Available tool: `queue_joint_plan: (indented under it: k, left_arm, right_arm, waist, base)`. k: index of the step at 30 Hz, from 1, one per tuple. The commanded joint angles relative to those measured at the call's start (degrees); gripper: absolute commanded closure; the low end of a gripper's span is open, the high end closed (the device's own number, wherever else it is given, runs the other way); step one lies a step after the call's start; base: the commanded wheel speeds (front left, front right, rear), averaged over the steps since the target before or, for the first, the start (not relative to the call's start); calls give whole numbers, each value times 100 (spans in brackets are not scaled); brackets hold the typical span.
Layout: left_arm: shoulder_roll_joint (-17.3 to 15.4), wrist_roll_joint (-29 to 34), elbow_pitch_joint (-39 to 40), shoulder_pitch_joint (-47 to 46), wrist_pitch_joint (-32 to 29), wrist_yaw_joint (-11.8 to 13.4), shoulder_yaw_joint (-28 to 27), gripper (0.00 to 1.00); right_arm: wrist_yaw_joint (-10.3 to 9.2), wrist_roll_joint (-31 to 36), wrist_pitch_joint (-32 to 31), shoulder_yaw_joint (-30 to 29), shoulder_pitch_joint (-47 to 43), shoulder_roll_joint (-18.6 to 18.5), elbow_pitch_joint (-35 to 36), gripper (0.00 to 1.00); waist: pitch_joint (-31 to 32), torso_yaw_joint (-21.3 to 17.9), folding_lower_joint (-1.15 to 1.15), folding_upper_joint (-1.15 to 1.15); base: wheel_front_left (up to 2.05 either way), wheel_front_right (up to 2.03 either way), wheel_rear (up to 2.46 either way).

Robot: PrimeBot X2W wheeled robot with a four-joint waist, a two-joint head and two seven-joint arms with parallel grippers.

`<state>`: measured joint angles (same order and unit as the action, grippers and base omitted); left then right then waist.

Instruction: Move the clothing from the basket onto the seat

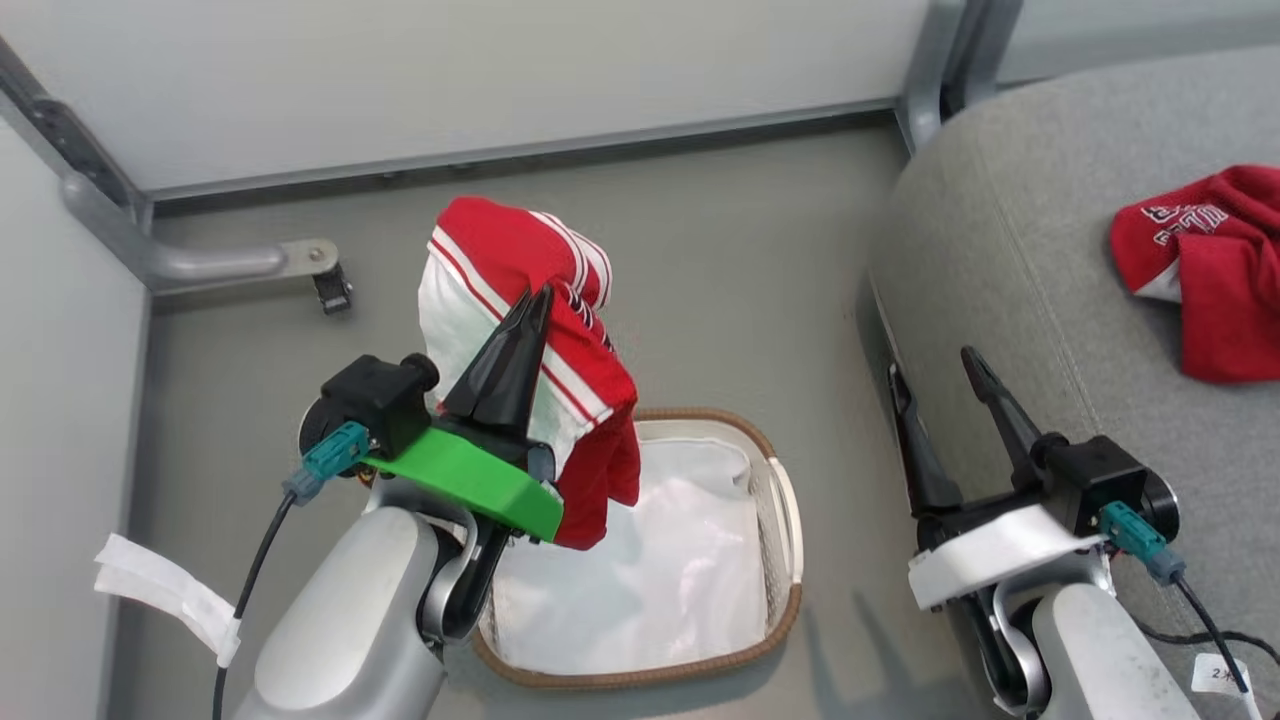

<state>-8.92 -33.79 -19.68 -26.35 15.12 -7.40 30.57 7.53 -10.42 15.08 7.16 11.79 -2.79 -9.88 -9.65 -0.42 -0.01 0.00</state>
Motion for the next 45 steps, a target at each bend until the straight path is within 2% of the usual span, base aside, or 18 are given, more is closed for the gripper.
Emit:
queue_joint_plan:
  k: [1, 8, 13, 18, 22, 26, 27, 28, 29, 32, 36, 37, 38, 39, 45]
  left_arm:
    - [28, 92, 142, 83, 2, -16, -59, 100]
    - [230, 232, 594, -51, 2, -16, -243, 100]
    - [365, 282, 680, -111, 3, -16, -243, 100]
    - [437, 244, 726, -69, 3, -16, -57, 100]
    - [493, 158, 742, -93, 3, -16, 174, 100]
    - [540, 35, 780, -157, 3, -16, 456, 100]
    - [546, 4, 790, -157, 3, -16, 520, 100]
    - [549, -21, 797, -156, 3, -16, 585, 100]
    - [553, -64, 787, -147, 3, -16, 629, 100]
    - [562, -126, 771, -136, 3, -16, 676, 100]
    - [543, -75, 707, -52, 3, 9, 544, 100]
    - [524, -52, 682, -11, 3, 26, 502, 61]
    - [506, -32, 645, 26, 2, 42, 475, 9]
    - [490, -1, 644, 51, 2, 44, 394, 0]
    - [329, 154, 515, 331, 1, 13, 68, 0]
  right_arm:
    - [-8, -40, 13, 25, -141, -24, -12, 0]
    - [-8, -81, 13, 417, -353, -22, 13, 0]
    - [-8, -9, 13, 1439, -90, -22, 189, 0]
    - [-8, -118, 13, 2155, 332, -21, 211, 0]
    - [-8, -127, 13, 2395, 734, -27, -189, 0]
    - [-8, -299, 13, 2546, 1113, -21, -891, 0]
    - [-8, -372, 13, 2579, 1220, -21, -1032, 23]
    - [-8, -416, 13, 2630, 1297, -21, -1151, 51]
    - [-8, -530, 13, 2669, 1345, -21, -1267, 100]
    - [-8, -721, 14, 2592, 1479, -28, -1394, 100]
    - [-8, -809, 13, 2373, 1440, -26, -1344, 100]
    - [-8, -793, 13, 2318, 1402, -27, -1298, 100]
    - [-8, -809, 13, 2249, 1356, -26, -1248, 100]
    - [-8, -820, 13, 2175, 1314, -26, -1174, 100]
    - [-8, -721, 13, 1668, 1097, -25, -646, 100]
  waist:
    - [564, 348, 1, 0]
    - [851, 446, 1, 0]
    - [894, 493, 1, 0]
    - [900, 624, 1, 0]
    - [906, 811, 1, 0]
    - [915, 1063, 1, 0]
    - [923, 1127, 1, 0]
    - [923, 1186, 1, 0]
    - [920, 1246, 1, 0]
    - [882, 1350, 1, 0]
    - [813, 1294, 1, 0]
    - [797, 1241, 1, 0]
    - [782, 1180, 1, 0]
    - [756, 1082, 1, 0]
    - [577, 308, 1, 0]
  base:
    - [0, 0, 0]
    - [0, 0, 0]
    - [0, 0, 0]
    - [0, 0, 0]
    - [0, 0, 0]
    - [0, 0, 0]
    - [0, 0, 0]
    - [0, 0, 0]
    - [0, 0, 0]
    - [0, 0, 0]
    - [0, 0, 0]
    - [0, 0, 0]
    - [0, 0, 0]
    - [0, 0, 0]
    - [0, 0, 0]
